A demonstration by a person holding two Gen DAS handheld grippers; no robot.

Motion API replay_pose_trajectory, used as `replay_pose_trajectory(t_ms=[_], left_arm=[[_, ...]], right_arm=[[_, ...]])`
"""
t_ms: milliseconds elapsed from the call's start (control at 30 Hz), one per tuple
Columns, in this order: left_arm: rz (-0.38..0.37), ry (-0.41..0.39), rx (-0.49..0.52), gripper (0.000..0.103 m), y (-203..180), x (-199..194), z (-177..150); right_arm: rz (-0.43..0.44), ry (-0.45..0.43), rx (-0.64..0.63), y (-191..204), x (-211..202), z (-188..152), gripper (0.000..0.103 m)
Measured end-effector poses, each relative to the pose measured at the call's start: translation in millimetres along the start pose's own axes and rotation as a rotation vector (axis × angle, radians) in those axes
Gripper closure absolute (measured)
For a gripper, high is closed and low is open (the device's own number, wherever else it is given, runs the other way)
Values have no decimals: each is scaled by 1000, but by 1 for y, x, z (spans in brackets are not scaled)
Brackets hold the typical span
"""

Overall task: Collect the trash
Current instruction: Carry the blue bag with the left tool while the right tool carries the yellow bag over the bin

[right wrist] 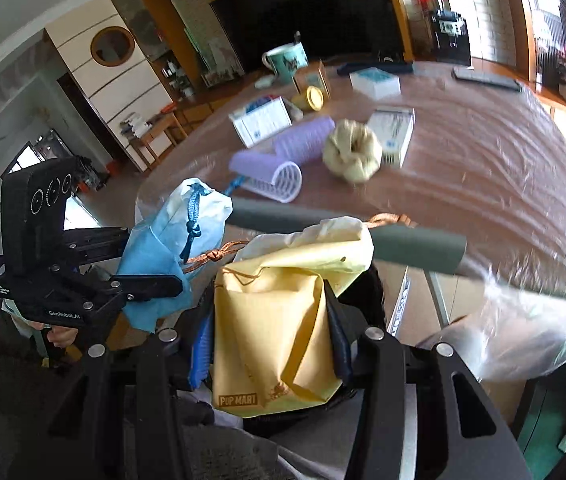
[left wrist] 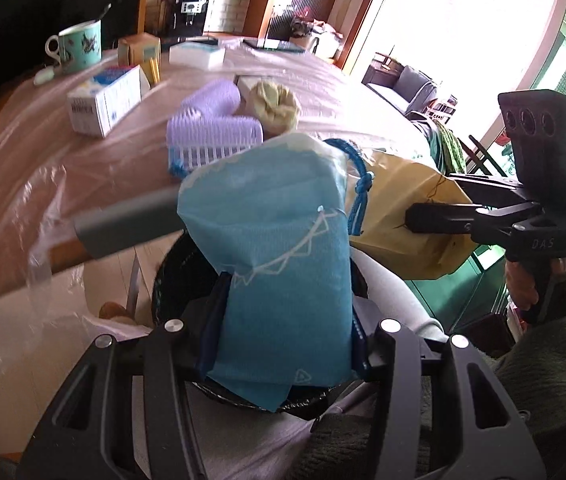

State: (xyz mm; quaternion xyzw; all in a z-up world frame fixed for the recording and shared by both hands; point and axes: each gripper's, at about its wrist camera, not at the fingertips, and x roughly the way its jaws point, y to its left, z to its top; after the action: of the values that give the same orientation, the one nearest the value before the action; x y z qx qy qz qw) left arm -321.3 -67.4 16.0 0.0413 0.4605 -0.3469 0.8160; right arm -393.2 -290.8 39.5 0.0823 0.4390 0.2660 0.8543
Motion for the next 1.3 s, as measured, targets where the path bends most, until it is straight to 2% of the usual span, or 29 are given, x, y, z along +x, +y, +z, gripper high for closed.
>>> replay_pose_trajectory(t_ms=[400, 833, 1300], left_arm=[[34, 31, 10, 52, -1, 26, -8], [30, 125, -40, 52, 14, 67, -26], [93, 160, -54, 52, 24, 90, -20]], right_arm=[[-14, 54, 9, -5, 31, -7, 56], [-33, 118, 18, -10, 61, -17, 56], [-95, 148, 3, -11, 82, -20, 56]])
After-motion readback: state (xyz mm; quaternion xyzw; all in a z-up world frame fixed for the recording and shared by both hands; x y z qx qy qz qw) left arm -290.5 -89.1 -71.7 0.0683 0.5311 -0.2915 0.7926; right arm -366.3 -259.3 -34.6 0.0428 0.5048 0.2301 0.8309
